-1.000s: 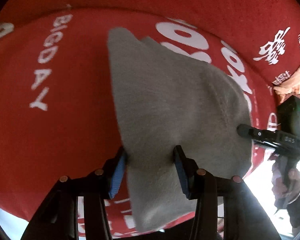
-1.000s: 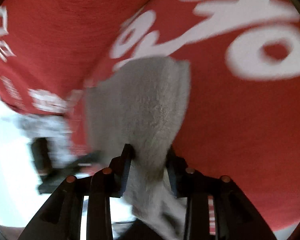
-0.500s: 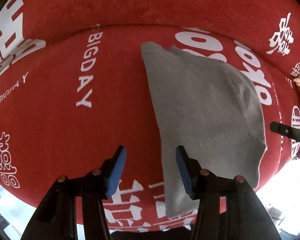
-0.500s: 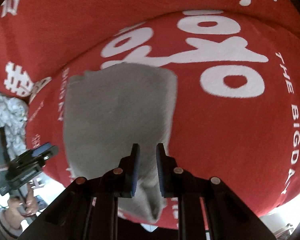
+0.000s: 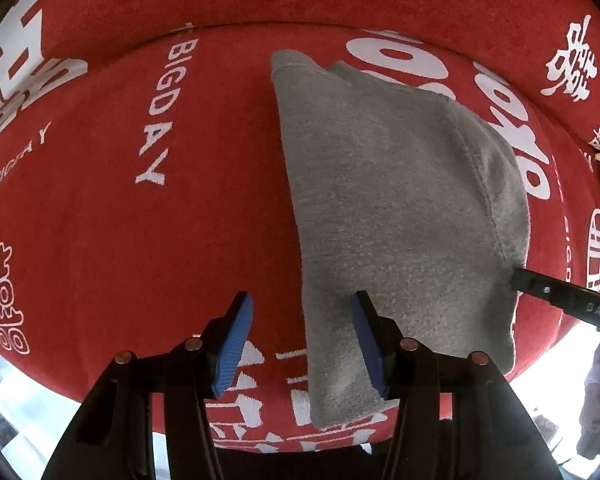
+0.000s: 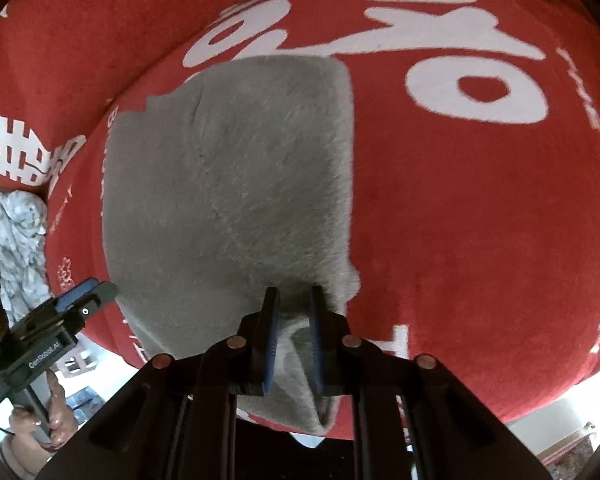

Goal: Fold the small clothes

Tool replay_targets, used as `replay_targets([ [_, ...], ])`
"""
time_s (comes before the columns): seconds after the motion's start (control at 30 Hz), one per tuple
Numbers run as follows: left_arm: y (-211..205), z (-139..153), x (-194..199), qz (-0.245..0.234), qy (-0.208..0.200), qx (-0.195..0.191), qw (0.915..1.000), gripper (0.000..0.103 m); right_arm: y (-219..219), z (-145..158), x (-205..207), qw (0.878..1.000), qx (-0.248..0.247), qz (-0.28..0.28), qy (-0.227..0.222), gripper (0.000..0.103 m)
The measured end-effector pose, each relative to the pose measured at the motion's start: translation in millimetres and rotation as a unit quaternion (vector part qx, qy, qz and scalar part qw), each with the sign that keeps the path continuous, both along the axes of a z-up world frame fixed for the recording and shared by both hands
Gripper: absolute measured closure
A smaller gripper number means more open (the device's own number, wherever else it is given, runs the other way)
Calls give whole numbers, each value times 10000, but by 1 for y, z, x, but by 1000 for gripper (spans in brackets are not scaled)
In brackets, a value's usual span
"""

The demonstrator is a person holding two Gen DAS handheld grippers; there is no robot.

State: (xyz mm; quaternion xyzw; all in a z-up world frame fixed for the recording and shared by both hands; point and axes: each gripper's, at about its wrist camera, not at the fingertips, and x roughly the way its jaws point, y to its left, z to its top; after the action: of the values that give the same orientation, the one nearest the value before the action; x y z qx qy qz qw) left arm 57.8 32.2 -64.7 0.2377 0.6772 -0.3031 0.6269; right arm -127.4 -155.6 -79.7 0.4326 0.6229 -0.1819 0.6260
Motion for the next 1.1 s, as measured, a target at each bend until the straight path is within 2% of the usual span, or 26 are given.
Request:
replay_targets([
  [0.1, -1, 1, -2, -49, -15, 53, 10000, 50, -4, 9, -10, 9999, -58, -108, 95, 84],
  [0.3, -3, 11, -5, -118, -14, 57, 9999, 50, -5, 19, -26, 9988, 81, -465, 163, 84],
  [0.57, -1, 20, -7, -146, -12, 118, 9998, 50, 5, 27, -23, 9986, 57, -495, 186, 84],
  [0.7, 0, 22, -13, -224, -268, 224, 9991, 50, 13, 30, -14, 9993, -5, -344, 175, 84],
  [0.73, 0, 22, -14, -209, -284, 250, 9991, 50, 16, 31, -11, 9994, -8, -309, 170, 82],
  [0.8, 2, 22, -16, -150, -192, 241, 9994, 50, 22, 31, -6, 9997, 25, -206, 128, 68],
  [0.87, 4, 20, -17, -103, -95, 254, 9996, 50, 30, 29, -2, 9999, 56, -70, 124, 65],
  [0.97, 7, 17, -20, -93, -51, 324, 9994, 50, 47, 14, 5, 9989, 32, 267, 379, 65],
  [1.1, 13, 13, -21, -15, -39, 430, 9991, 50, 54, -13, -4, 9963, 98, 263, 815, 65],
])
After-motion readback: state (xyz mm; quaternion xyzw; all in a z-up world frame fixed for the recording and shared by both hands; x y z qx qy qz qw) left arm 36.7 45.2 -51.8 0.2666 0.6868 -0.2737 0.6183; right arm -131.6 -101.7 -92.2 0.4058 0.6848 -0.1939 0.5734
